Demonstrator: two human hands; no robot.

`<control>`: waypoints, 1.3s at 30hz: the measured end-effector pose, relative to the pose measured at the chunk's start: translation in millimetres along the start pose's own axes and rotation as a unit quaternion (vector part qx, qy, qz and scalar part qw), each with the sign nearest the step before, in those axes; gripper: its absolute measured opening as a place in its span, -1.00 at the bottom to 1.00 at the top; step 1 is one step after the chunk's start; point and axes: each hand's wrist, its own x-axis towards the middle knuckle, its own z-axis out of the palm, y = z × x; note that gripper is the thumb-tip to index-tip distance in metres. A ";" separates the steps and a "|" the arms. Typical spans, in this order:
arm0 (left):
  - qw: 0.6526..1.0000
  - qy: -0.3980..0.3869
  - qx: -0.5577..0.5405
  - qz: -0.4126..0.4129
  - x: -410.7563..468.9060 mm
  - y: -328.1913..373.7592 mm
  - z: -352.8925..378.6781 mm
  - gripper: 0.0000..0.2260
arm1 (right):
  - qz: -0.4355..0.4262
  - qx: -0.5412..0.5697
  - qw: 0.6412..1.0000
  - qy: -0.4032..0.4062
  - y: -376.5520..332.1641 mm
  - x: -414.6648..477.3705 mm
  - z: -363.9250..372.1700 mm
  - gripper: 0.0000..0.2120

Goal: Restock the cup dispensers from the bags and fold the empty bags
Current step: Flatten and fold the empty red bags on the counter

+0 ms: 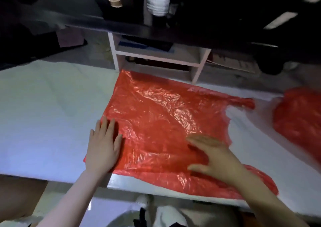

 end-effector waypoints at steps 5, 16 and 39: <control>0.997 0.032 -0.035 0.068 -9.0 1.8 -1.3 -0.51 | 0.017 -0.115 0.992 0.056 -0.5 -22.1 29.6 -0.36; 0.992 -0.045 -0.036 0.108 -23.9 -5.7 2.6 -0.56 | -0.028 -0.136 0.915 0.379 24.3 -79.2 54.8 -0.54; 0.987 -0.070 0.005 0.144 -66.4 -28.1 -8.2 -0.27 | 0.456 0.300 0.756 0.361 68.0 -167.9 80.3 -0.85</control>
